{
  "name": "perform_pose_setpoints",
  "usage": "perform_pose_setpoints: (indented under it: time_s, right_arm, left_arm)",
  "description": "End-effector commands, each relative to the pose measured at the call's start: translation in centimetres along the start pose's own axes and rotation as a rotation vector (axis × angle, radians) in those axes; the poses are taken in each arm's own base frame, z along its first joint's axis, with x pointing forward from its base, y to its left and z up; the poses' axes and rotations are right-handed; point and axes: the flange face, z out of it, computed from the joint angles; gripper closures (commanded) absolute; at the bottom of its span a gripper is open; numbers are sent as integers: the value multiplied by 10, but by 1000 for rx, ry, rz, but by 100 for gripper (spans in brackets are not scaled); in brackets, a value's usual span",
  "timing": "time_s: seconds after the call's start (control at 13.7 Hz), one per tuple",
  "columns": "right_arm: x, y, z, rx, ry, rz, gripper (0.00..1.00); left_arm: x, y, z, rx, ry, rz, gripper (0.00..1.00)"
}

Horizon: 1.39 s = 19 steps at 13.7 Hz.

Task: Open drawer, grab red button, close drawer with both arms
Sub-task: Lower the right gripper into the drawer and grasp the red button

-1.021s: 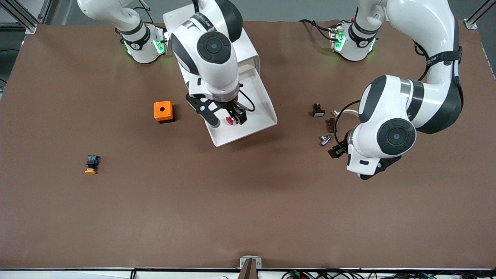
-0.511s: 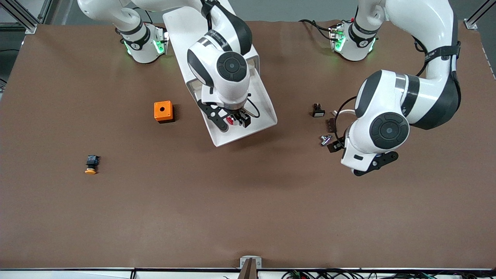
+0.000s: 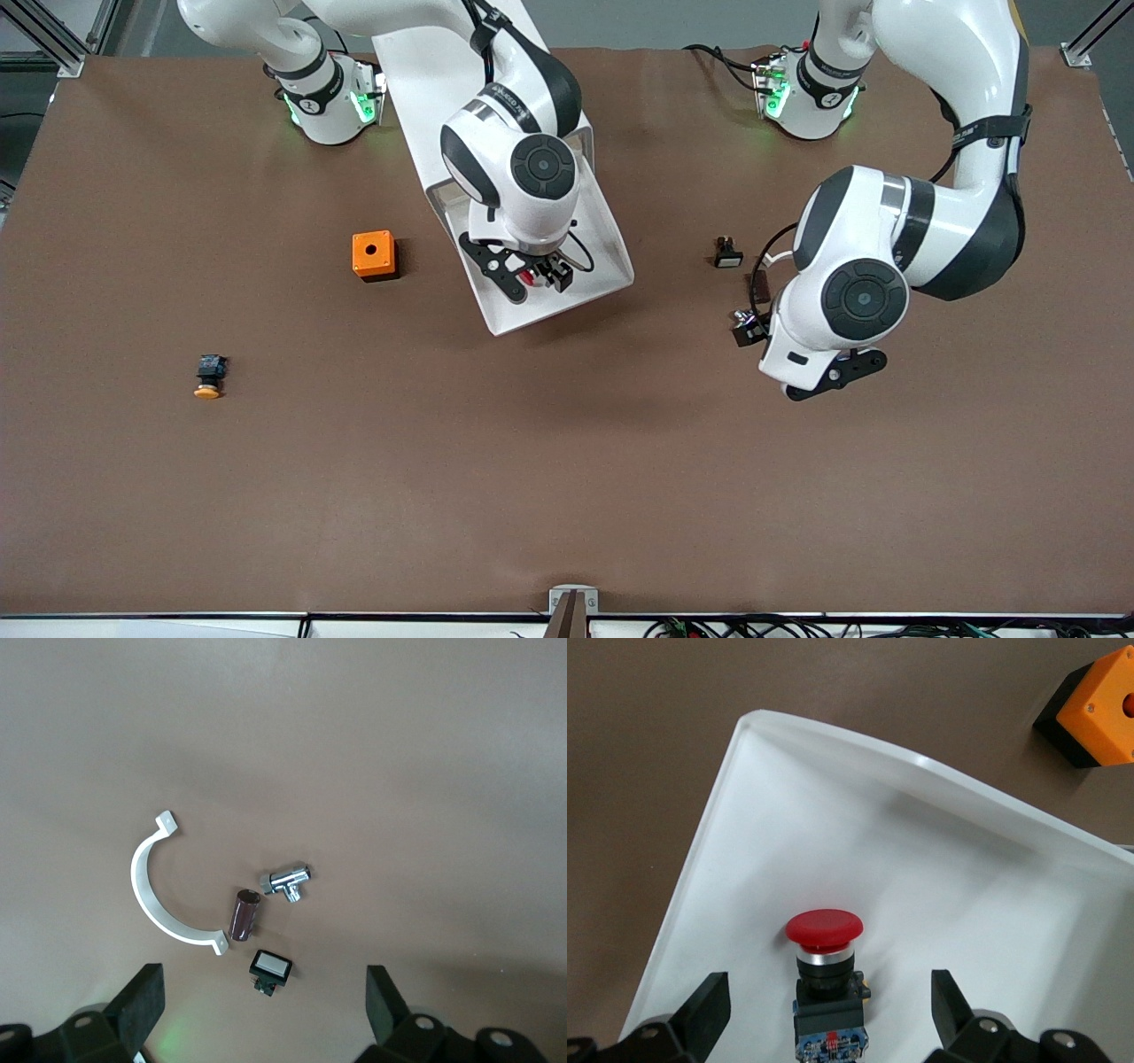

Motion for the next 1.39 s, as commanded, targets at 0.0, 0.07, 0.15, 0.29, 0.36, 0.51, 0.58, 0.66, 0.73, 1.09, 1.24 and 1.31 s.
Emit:
perform_pose_setpoints:
  time_s: [0.0, 0.07, 0.15, 0.29, 0.36, 0.51, 0.58, 0.66, 0.73, 1.09, 1.24, 1.31]
  right_arm:
    - [-11, 2, 9, 12, 26, -3, 0]
    - [-15, 2, 10, 10, 27, -9, 0]
    - [-17, 2, 10, 10, 27, -12, 0]
    - [-19, 4, 15, -1, 28, -17, 0]
    - [-20, 4, 15, -1, 28, -24, 11]
    - [-19, 4, 16, -4, 27, -49, 53]
    - [-20, 4, 16, -4, 28, -52, 63]
    - [-21, 4, 16, -4, 26, -53, 69]
    - [-23, 4, 15, -3, 27, -57, 75]
    - [-23, 3, 1, 17, 29, -83, 81]
    - [-12, 7, -23, 10, 31, -99, 82]
    - [1, 9, -39, -1, 29, -114, 82]
  left_arm:
    - [-8, -5, 2, 6, -1, 3, 0]
    - [-8, -4, 5, 9, -3, 3, 0]
    - [-7, -2, 6, 8, -1, 3, 0]
    - [-8, 1, 8, 7, 0, -23, 0]
    - [-8, 2, 8, 6, 2, -22, 0]
    - [-8, 3, 9, 9, 0, -24, 0]
    - [-12, 6, 10, 13, 1, -17, 0]
    - [-12, 7, 11, 14, 0, -16, 0]
    - [-12, 8, 12, 15, 0, -15, 0]
    - [-24, 36, 20, 5, 32, -20, 0]
    - [-33, 57, 26, -15, 56, 11, 0]
    - [-41, 70, 28, -38, 55, 32, 0]
